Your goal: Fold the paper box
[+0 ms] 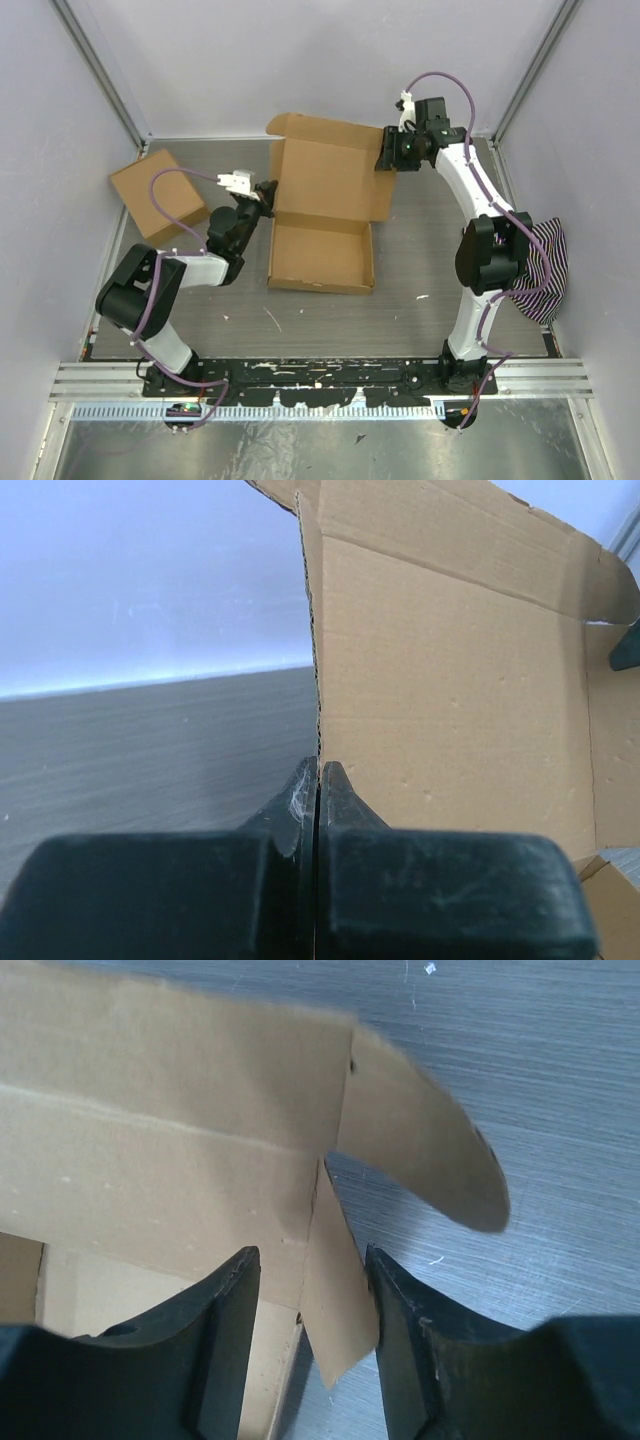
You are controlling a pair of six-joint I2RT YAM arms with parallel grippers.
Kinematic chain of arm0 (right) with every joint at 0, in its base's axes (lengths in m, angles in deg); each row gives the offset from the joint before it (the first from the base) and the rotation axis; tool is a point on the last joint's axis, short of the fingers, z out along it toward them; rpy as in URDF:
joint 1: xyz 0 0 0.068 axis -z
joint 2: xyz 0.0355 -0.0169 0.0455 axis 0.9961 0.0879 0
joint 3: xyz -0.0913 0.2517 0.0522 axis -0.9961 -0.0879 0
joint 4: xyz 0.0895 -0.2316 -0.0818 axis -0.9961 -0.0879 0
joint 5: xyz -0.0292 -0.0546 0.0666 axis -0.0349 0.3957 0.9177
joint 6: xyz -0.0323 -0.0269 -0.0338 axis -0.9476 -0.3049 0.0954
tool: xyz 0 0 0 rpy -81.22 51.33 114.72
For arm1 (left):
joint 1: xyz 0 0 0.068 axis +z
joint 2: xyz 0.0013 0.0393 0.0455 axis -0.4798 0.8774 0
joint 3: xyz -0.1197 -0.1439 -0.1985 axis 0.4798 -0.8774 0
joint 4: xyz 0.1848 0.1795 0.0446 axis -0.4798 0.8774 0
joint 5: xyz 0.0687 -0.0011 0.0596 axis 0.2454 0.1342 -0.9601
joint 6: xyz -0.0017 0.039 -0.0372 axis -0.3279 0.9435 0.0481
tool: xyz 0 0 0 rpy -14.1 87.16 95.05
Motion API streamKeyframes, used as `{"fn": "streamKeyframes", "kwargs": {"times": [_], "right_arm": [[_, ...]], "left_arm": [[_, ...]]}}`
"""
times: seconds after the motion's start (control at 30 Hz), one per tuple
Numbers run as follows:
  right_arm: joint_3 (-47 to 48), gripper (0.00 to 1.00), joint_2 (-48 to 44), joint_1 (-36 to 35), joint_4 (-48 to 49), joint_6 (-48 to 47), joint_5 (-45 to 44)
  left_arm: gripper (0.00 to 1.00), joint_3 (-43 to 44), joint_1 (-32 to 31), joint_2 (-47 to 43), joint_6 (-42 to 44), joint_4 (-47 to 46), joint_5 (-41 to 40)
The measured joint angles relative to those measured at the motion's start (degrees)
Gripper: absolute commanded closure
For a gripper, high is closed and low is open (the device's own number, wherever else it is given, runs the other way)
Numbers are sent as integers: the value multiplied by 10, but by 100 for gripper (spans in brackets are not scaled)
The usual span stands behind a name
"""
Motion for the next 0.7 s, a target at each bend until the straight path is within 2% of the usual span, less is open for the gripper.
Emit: {"fn": "streamKeyframes", "kwargs": {"times": [0.13,0.23,0.27,0.37,0.47,0.7], "right_arm": [[12,69,1,0,-3,-2,-3],[16,94,1,0,-6,-3,-9],[16,98,1,0,-7,-3,-13],[16,99,1,0,-14,1,-24],[15,99,1,-3,-16,1,-43],[-54,99,-43,-23,35,3,-105]], "left_arm": [[100,-9,-10,9,23,-59,2],[100,-9,-16,10,38,-79,1],[96,-8,-18,10,41,-79,0],[76,-6,-23,7,56,-61,-6],[63,8,-35,-8,73,-9,-14],[55,56,-45,-79,81,155,-50]]}}
